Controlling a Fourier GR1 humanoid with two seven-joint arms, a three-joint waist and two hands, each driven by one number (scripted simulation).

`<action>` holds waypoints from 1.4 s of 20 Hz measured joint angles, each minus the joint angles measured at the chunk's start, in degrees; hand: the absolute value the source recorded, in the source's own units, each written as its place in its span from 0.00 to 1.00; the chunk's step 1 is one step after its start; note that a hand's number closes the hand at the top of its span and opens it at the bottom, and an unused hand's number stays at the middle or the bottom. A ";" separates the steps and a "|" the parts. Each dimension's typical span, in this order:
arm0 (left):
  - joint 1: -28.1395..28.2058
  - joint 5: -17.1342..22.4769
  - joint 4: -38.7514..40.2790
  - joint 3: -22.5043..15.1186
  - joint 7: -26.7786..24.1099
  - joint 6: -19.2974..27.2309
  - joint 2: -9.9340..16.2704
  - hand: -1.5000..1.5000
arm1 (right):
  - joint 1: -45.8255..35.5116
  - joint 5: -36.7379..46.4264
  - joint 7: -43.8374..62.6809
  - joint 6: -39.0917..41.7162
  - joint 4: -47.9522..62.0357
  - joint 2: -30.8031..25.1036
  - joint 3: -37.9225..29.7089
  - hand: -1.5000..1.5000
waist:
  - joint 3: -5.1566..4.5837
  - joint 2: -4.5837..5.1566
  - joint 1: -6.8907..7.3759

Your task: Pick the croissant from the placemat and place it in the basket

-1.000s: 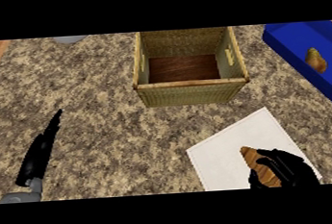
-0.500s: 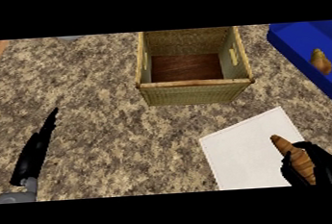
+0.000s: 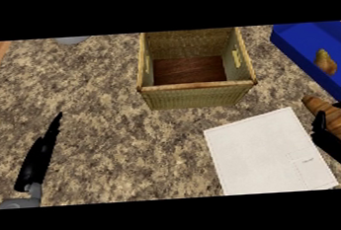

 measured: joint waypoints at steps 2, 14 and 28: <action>0.40 -0.12 0.13 0.18 -0.35 0.22 0.03 0.50 | -2.80 -0.26 5.05 7.21 -6.57 -1.33 0.23 1.00 | 0.06 -0.10 -0.06; 0.05 -0.29 -0.01 -0.08 -0.30 -0.86 -0.10 0.50 | -36.25 -8.57 36.64 43.84 -19.12 0.71 3.88 1.00 | 0.35 -0.11 0.92; -0.25 -0.46 0.67 1.15 -1.27 -1.35 -0.73 0.50 | -72.26 -14.77 49.04 49.31 4.31 10.09 0.57 1.00 | 0.62 0.21 0.88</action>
